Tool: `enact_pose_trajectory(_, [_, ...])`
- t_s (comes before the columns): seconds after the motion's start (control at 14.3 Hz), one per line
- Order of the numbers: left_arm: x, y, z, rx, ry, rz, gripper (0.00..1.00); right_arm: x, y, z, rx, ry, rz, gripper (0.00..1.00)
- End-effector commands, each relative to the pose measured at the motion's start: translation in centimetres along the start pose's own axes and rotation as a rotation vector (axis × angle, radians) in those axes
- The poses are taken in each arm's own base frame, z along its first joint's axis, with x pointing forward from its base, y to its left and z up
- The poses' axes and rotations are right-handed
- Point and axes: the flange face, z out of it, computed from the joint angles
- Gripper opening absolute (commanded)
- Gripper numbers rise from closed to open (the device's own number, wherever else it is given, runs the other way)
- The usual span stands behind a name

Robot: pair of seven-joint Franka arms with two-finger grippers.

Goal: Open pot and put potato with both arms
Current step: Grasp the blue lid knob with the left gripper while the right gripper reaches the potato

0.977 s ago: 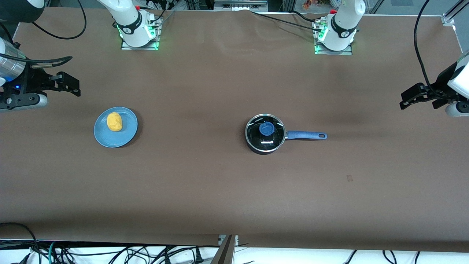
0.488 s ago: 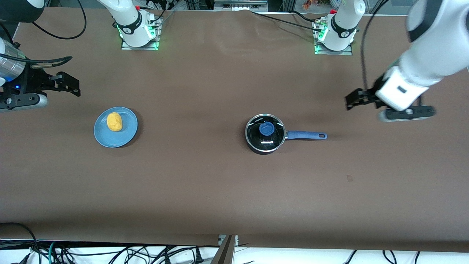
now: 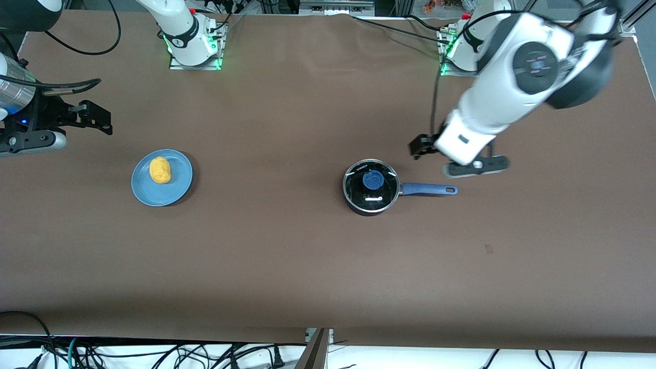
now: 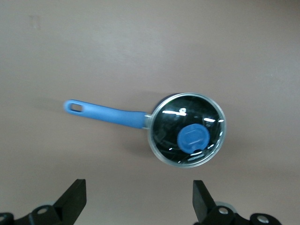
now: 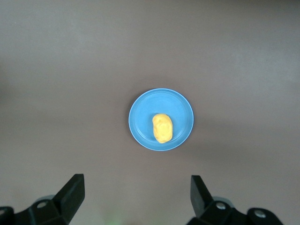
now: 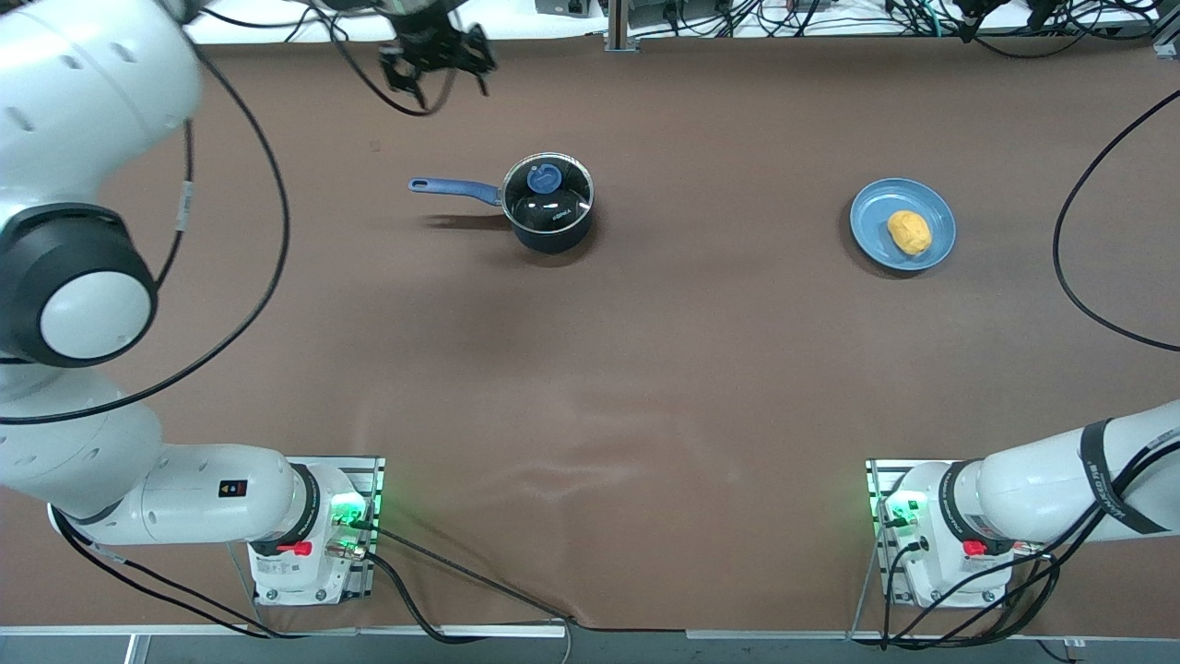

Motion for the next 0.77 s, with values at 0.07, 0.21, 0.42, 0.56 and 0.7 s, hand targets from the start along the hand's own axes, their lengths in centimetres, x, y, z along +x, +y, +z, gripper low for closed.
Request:
enact_pose_trajectory(0.07, [-0.9, 5.6, 6.6, 0.086, 0.061, -0.047, 1.0, 0.3, 0.2, -0.6, -0.006, 0.007, 0.003, 1.0])
enact_pose_trajectory(0.21, [-0.2, 6.3, 9.0, 0.083, 0.076, -0.06, 1.0, 0.3, 0.1, -0.5, -0.011, 0.005, 0.001, 1.0])
enact_pose_trajectory(0.42, [-1.4, 8.3, 12.5, 0.097, 0.056, -0.031, 1.0, 2.7, 0.6, 2.9, 0.004, -0.019, 0.009, 1.0])
enact_pose_trajectory(0.56, [-1.6, 9.1, 15.4, 0.115, 0.056, -0.081, 1.0, 4.4, 0.5, 6.5, 0.012, -0.069, 0.003, 1.0])
enact_pose_trajectory(0.7, [-1.4, 9.4, 16.5, 0.106, 0.078, -0.109, 1.0, 5.5, 0.5, 9.2, 0.017, -0.099, 0.002, 1.0])
